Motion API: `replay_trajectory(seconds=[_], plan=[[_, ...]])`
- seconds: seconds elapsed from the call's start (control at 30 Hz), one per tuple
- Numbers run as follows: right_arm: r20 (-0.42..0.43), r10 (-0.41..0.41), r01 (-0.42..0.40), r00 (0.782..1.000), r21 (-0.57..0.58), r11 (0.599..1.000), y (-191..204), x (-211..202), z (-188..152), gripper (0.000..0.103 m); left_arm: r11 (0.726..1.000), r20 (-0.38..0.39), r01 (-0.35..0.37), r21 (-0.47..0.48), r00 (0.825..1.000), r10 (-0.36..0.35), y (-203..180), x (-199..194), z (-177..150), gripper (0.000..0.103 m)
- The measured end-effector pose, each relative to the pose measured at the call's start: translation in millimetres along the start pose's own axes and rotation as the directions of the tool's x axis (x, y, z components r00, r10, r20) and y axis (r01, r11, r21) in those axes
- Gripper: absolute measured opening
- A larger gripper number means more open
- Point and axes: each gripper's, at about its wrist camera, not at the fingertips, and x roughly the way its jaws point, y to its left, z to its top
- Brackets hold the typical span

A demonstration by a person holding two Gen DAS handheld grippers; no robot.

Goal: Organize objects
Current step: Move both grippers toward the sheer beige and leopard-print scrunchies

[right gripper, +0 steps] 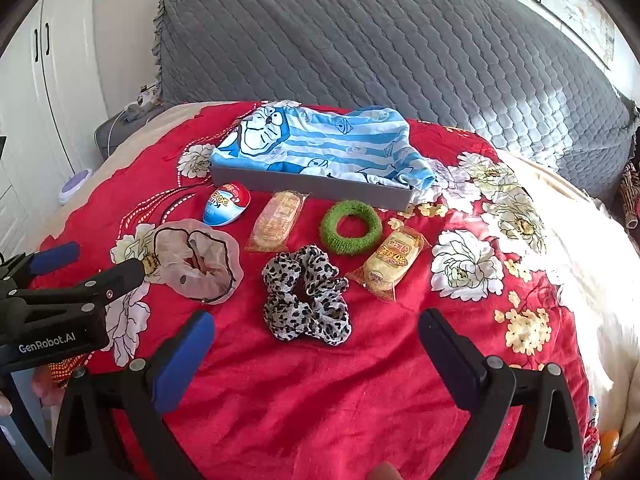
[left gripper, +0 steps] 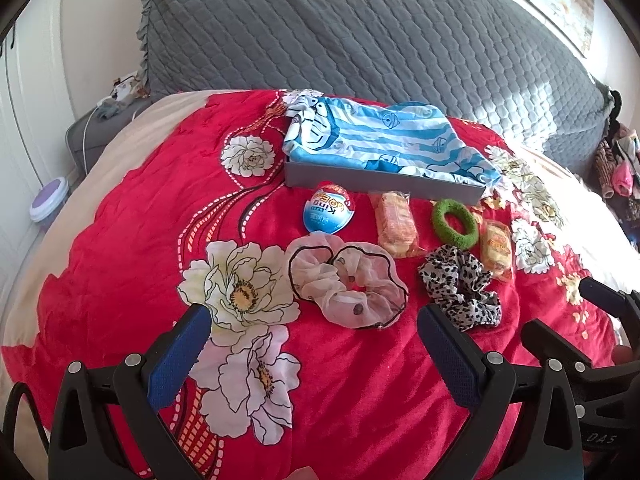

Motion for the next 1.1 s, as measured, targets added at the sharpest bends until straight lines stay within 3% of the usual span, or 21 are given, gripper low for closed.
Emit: replay_trajectory(seconds=[0.4, 1.1], plan=[[-0.012, 0.008, -0.008, 1.000, -0.006, 1.000, 2.4, 10.3, 2.0, 0.102, 0.999, -0.014, -0.011, -0.035, 1.000, 0.011, 8.4, 16.8, 1.1, 0.103], [-0.044, 0.016, -0.017, 0.999, -0.011, 1.000, 5.0, 38.1, 7.9, 0.102, 0.999, -0.044, -0.042, 0.008, 0.998, 0.042, 5.9, 56.3, 6.4, 0.103]])
